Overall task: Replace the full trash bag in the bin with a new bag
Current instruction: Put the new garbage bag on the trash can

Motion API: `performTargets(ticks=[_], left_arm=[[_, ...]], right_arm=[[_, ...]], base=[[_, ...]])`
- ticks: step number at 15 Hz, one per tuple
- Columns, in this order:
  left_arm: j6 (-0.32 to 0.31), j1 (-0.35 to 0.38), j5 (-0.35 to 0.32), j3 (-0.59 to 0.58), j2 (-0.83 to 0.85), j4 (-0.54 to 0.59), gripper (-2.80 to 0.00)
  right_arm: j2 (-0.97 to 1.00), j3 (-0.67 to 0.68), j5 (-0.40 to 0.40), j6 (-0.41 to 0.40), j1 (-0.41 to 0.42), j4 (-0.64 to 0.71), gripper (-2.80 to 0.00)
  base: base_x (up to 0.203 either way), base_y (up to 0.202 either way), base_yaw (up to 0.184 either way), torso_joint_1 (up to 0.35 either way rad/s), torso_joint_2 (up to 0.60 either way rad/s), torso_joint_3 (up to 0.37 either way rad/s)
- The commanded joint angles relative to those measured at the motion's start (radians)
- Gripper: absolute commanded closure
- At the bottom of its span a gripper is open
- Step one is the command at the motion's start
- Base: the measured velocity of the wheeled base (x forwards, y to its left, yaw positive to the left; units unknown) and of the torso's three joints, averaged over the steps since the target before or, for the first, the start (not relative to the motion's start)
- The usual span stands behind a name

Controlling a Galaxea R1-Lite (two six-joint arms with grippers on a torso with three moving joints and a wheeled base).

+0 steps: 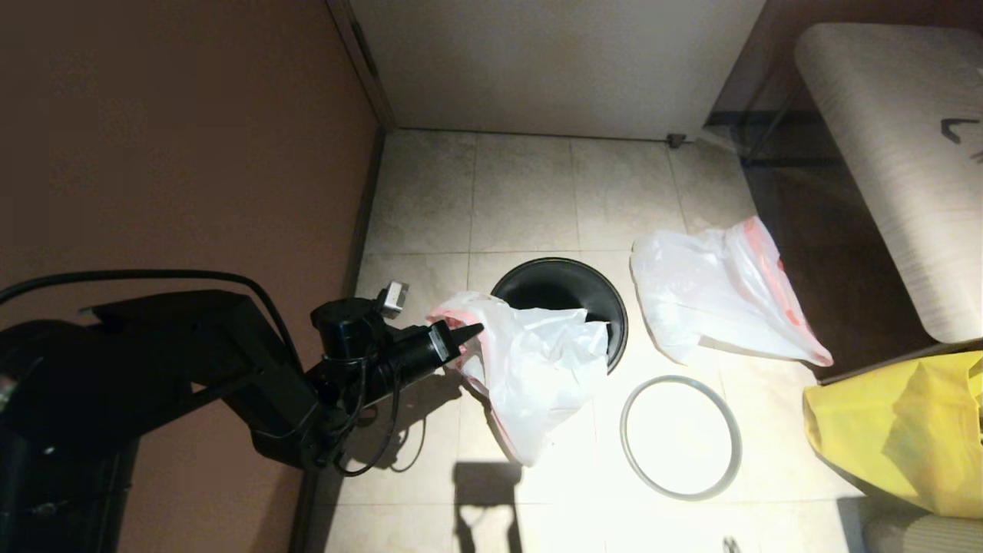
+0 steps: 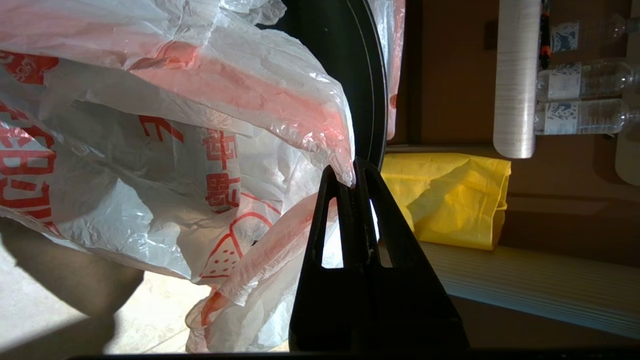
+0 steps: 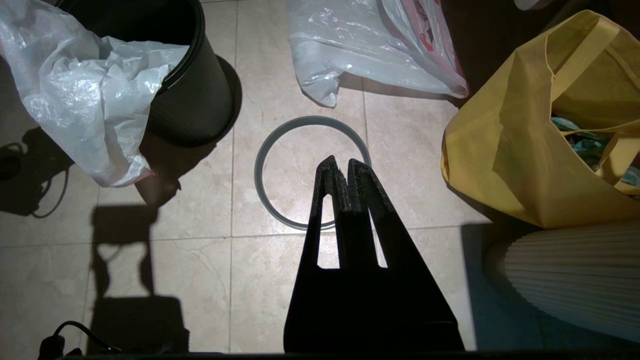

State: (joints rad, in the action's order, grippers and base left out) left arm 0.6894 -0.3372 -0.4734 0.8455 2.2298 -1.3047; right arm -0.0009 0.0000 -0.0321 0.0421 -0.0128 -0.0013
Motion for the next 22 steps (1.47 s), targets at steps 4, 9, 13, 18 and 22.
performTargets(ticks=[4,9,13,18,22], left_arm=[[0.004,-0.066,-0.001,-0.021,-0.085,-0.006,0.00],[-0.052,-0.159,0.016,0.297,-0.095,0.318,0.00],[-0.138,-0.220,0.133,0.697,0.073,0.595,0.00],[-0.183,-0.331,0.246,1.115,0.234,0.959,0.00],[-0.218,-0.401,0.269,1.115,0.287,0.990,0.00]], right_arm=[[0.001,0.002,0.000,0.001,0.000,0.000,0.00],[0.001,0.002,0.000,0.001,-0.001,0.000,0.00],[0.001,0.000,0.000,0.001,-0.001,0.000,0.00],[0.001,0.002,0.000,0.001,-0.001,0.000,0.00],[0.001,0.001,0.000,0.001,-0.001,0.000,0.00]], base=[[0.000,0.000,0.000,0.000,0.00,0.000],[0.000,0.000,0.000,0.000,0.00,0.000],[0.000,0.000,0.000,0.000,0.00,0.000],[0.000,0.000,0.000,0.000,0.00,0.000],[0.000,0.000,0.000,0.000,0.00,0.000]])
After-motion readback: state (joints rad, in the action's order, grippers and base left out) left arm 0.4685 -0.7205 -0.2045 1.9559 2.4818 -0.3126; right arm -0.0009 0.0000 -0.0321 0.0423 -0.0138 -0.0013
